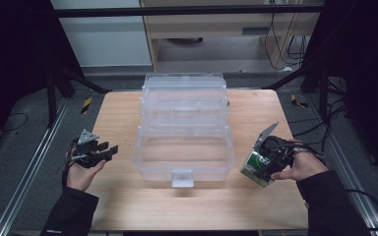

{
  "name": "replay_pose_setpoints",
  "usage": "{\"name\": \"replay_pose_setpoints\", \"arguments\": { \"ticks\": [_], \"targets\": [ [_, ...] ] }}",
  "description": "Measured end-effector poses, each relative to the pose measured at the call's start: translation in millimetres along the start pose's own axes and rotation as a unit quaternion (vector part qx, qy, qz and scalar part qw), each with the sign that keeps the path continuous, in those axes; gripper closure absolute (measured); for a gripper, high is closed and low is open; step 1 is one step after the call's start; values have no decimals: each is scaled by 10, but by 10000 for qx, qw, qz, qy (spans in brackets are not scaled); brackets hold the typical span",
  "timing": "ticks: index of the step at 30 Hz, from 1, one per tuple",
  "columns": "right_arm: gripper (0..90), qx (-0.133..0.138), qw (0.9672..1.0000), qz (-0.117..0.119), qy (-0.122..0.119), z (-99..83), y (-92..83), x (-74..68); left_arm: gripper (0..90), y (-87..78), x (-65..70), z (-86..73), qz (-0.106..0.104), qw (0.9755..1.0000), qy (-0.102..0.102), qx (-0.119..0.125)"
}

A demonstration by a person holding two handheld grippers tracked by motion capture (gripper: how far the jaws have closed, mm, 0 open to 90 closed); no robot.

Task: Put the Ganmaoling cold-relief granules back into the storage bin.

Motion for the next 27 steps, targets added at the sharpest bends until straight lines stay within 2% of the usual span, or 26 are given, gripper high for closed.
{"name": "replay_pose_setpoints", "arguments": {
  "ticks": [6, 13, 20, 25, 27],
  "targets": [
    [168, 51, 9998, 10, -186, 109, -78, 28, 530, 51, -41, -77, 32, 9999, -56, -122],
    [169, -11, 9990, 155, -408, 271, -119, 39, 524, 93, -22, -111, -3, 9998, -10, -211],
    [169, 45, 9974, 329, -642, 448, -170, 109, 520, 122, -22, -139, -19, 9996, 12, -296],
    [169, 18, 9966, 418, -711, 574, -169, 170, 517, 141, -20, -155, -41, 9995, -7, -325],
    [169, 44, 9955, 458, -826, 625, -158, 183, 517, 143, -19, -156, -44, 9995, -11, -326]
  ]
}}
Point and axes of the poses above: each handheld gripper's, and its own axes: y roughly forward along the jaws, z roughly out of its top, x roughly to its right, the point moved 1 cm from there along y, roughly forward along the jaws, and after that the axes turned 14 degrees about x, right-handed, at the moved point
